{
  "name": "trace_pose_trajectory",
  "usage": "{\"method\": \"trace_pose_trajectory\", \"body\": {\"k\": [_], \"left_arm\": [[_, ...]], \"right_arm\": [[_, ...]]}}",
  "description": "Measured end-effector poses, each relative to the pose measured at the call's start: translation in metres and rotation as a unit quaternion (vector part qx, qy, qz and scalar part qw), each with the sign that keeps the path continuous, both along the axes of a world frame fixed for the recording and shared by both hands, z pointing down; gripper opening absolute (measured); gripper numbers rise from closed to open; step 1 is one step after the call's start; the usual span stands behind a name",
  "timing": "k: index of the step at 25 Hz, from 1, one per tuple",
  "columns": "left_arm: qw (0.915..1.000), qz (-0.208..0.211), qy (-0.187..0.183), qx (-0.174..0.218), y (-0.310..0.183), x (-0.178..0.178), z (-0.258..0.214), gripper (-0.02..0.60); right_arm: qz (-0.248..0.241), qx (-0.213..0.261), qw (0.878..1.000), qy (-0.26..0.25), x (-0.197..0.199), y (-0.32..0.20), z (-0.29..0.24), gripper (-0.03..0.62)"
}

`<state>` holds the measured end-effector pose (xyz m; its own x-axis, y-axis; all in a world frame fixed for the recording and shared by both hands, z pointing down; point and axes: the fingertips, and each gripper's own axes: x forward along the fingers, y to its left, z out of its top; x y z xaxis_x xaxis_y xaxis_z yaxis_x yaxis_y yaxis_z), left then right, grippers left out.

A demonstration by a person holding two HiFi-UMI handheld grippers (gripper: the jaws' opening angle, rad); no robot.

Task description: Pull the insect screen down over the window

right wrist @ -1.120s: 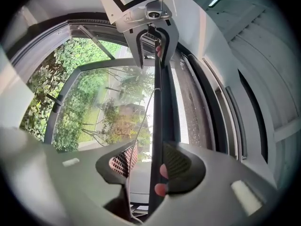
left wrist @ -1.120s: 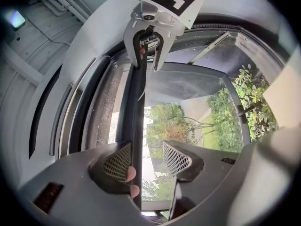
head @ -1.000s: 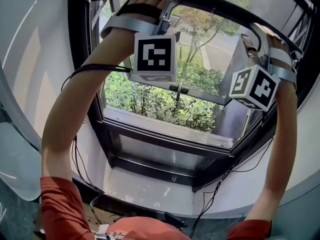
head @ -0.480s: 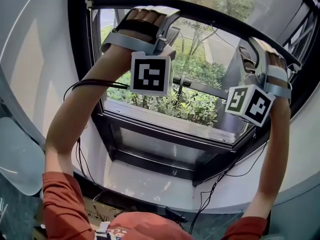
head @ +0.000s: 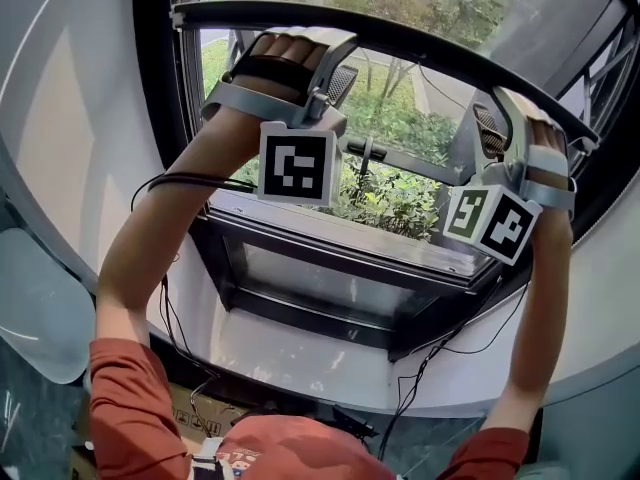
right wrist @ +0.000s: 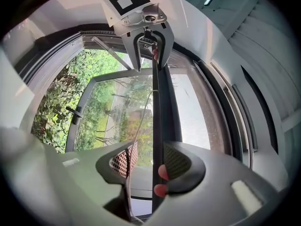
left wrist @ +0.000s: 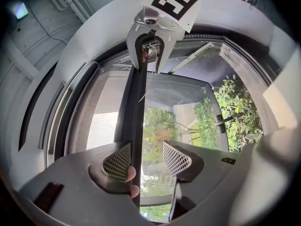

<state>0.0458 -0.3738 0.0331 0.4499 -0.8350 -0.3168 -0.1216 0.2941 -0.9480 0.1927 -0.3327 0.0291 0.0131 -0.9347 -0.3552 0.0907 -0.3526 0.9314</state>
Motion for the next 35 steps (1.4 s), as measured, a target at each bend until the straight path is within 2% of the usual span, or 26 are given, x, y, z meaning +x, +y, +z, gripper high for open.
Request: {"method": "trace_pose_trajectory", "body": {"k": [12,19,29,35], "left_arm": [[0.9994,0.008,-0.015,-0.032,0.004,-0.003,0.055,0.202],[0.9980,0.012,-0.029,-0.055,0.005,-0.002,0.110,0.202],[0.9948,0.019,-0.028,-0.096,0.006,-0.004,0.124,0.202],[0.9915,0.037,-0.021,-0.123,0.010,-0.002,0.155,0.204]], "right_arm": [[-0.013,-0.041,0.999,-0.015,-0.003,0.003,0.057,0.175],[-0.020,-0.056,0.998,-0.032,-0.003,0.004,0.112,0.176],[-0.019,-0.088,0.994,-0.058,-0.005,0.005,0.124,0.176],[-0.025,-0.096,0.993,-0.071,-0.005,0.007,0.155,0.176]]}}
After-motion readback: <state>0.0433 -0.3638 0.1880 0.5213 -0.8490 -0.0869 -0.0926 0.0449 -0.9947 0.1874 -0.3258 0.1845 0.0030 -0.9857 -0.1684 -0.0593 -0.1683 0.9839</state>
